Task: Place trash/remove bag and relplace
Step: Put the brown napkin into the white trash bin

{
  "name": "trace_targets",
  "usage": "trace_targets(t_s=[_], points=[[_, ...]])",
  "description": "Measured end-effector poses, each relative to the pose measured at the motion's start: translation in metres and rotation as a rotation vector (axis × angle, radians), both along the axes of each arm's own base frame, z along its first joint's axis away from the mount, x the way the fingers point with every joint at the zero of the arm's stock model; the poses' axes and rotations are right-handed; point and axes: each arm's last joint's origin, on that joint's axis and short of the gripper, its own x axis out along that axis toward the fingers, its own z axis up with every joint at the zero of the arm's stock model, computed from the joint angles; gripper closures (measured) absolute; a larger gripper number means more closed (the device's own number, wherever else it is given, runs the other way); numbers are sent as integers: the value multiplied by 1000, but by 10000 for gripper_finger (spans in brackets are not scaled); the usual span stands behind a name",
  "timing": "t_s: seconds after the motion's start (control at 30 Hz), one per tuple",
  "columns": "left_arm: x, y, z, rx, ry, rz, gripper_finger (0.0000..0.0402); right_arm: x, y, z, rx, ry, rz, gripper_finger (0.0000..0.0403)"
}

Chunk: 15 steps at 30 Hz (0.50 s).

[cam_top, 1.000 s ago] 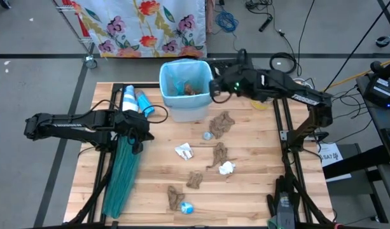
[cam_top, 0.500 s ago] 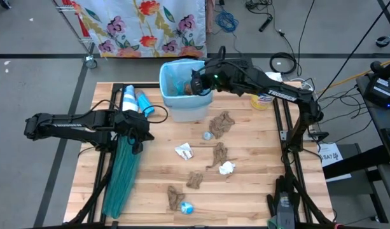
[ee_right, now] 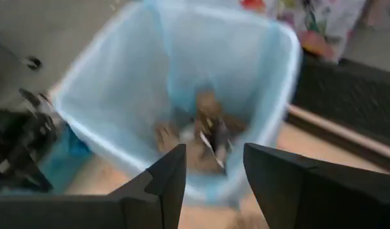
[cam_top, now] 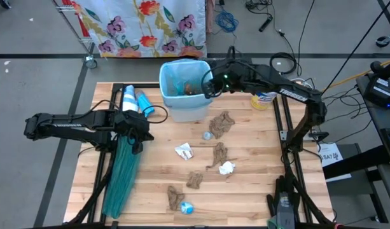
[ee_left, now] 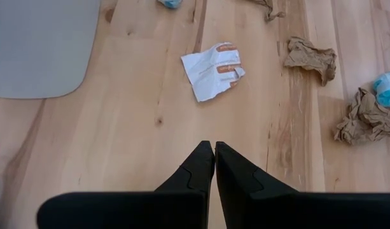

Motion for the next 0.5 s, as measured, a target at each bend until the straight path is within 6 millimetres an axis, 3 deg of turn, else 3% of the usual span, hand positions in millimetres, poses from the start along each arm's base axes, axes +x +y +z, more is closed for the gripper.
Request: trace_targets(t_s=[0.27,0.5], points=[[0,0,0,-2,0,2,379,-20,38,-28,180,296,-85,256],[0,0,0,1,0,-1,379,-11,54,-100,299,442,-141,256]])
